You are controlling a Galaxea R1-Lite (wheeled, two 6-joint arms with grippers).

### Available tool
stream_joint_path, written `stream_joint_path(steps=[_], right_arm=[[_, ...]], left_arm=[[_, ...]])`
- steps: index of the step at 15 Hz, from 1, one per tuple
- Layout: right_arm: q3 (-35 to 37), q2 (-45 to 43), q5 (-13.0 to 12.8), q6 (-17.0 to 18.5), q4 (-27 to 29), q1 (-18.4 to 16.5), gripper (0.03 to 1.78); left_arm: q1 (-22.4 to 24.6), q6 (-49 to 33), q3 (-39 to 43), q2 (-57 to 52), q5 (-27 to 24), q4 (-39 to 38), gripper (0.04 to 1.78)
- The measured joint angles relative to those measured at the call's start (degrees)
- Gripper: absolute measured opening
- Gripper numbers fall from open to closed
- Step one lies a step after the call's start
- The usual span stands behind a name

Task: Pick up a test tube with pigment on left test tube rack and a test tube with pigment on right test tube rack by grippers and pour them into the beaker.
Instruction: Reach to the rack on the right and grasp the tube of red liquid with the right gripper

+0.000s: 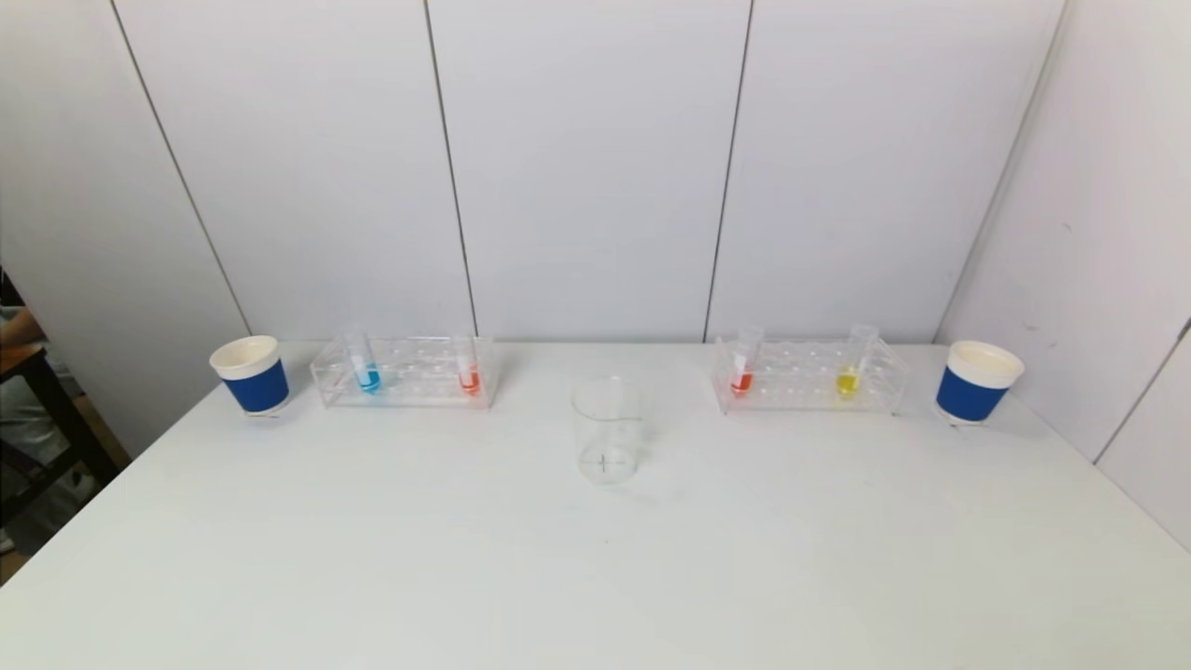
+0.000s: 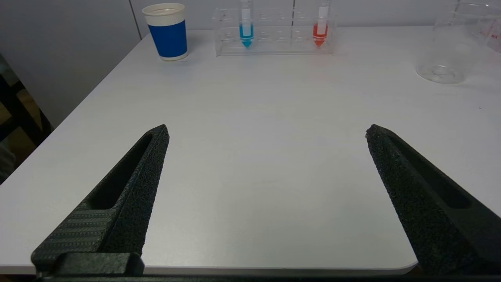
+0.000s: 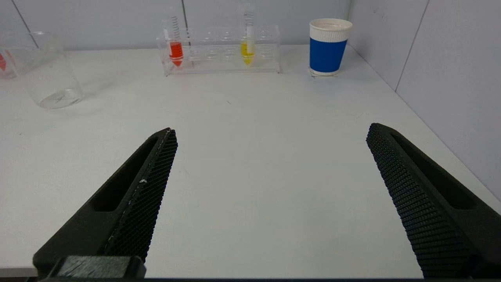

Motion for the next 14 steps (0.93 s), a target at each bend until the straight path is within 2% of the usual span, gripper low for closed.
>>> stream_joint_path(steps=[14], right_arm=[[0.0, 0.0, 0.0, 0.0, 0.0, 0.0, 1.76]], left_arm=[[0.0, 0.0, 0.0, 0.0, 0.0, 0.0, 1.76]])
